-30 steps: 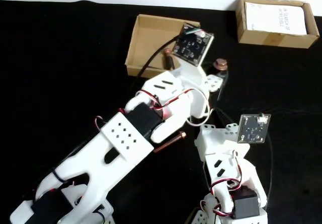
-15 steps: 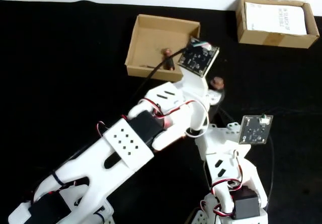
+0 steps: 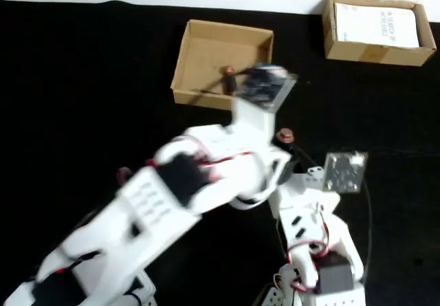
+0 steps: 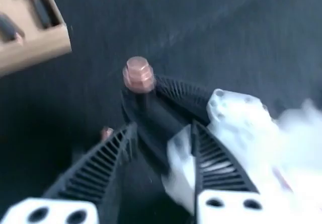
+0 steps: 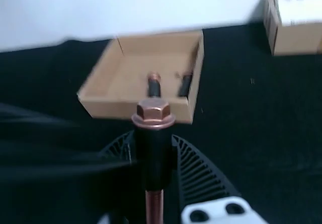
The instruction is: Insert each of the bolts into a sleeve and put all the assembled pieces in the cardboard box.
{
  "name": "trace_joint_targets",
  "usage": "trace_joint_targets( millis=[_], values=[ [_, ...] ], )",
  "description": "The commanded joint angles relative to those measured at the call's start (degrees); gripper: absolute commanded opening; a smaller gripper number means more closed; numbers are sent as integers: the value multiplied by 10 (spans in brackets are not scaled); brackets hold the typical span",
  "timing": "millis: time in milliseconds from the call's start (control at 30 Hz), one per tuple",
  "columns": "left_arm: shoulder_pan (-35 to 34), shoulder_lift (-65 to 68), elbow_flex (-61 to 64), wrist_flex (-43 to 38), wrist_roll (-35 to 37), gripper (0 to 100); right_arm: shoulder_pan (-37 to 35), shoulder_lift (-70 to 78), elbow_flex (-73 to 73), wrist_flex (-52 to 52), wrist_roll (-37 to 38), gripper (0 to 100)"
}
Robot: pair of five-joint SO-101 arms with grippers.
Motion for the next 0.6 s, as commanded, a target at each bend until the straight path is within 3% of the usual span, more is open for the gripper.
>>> trace_joint_targets(
  millis=[0,167,300,567],
  values=[
    [8,-77,-17,57,-5,107,15,73,-80,-40,-7,7],
    [-12,-194,33,64,-5,12,15,237,-228,-50,-8,7],
    [-94,-272,116,46,-5,8,15,392,-374,-49,-8,7],
    [-274,-387,329,-81,-5,8,14,749,-698,-42,-4,7]
  ],
)
